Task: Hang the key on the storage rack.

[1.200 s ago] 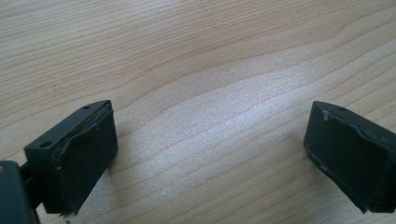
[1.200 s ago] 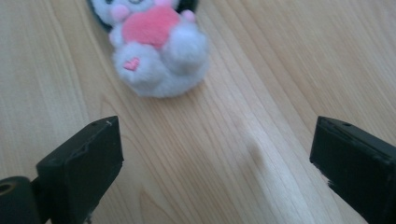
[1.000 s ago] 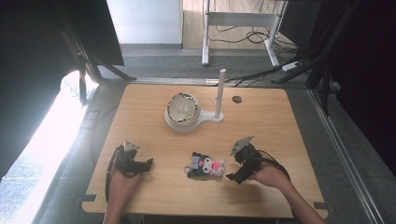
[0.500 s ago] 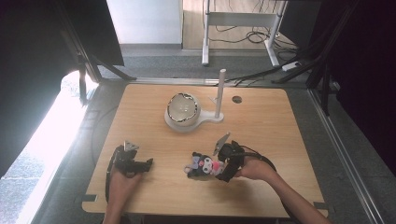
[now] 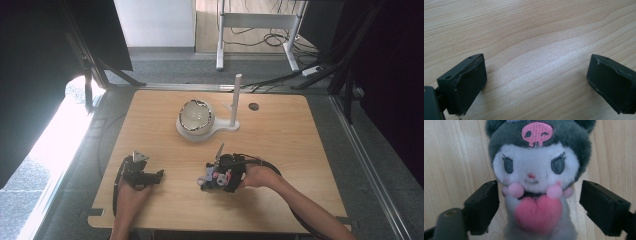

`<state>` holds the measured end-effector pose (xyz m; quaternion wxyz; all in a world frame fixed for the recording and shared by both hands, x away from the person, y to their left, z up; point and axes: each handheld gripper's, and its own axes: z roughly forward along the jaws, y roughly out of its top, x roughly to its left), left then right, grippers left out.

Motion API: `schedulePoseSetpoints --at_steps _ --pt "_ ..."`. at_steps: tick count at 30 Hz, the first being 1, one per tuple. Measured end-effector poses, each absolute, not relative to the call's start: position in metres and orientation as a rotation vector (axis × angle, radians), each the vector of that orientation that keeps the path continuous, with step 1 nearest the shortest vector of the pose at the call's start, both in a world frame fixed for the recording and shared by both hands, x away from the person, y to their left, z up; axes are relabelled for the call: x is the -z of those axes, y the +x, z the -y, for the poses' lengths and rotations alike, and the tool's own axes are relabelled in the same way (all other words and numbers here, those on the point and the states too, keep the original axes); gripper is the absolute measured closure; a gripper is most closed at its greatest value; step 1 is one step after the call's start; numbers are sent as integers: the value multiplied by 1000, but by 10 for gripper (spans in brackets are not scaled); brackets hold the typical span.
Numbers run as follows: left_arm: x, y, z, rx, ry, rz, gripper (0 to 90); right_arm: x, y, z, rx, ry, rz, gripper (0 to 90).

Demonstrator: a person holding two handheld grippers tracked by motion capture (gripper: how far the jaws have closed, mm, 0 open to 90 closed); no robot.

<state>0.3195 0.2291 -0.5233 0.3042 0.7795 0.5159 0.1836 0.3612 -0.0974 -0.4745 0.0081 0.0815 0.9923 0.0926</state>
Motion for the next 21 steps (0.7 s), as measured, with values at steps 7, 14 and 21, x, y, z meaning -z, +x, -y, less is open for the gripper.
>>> schedulePoseSetpoints --at_steps 7,14,21 --pt "523 319 -229 -486 2065 -1366 26 479 365 84 -155 228 -3140 318" --pt "523 319 -229 -486 2065 -1367 27 477 364 78 -90 214 -3151 429" --pt "523 320 -229 -487 2062 -1368 26 469 366 83 -148 226 -3152 437"
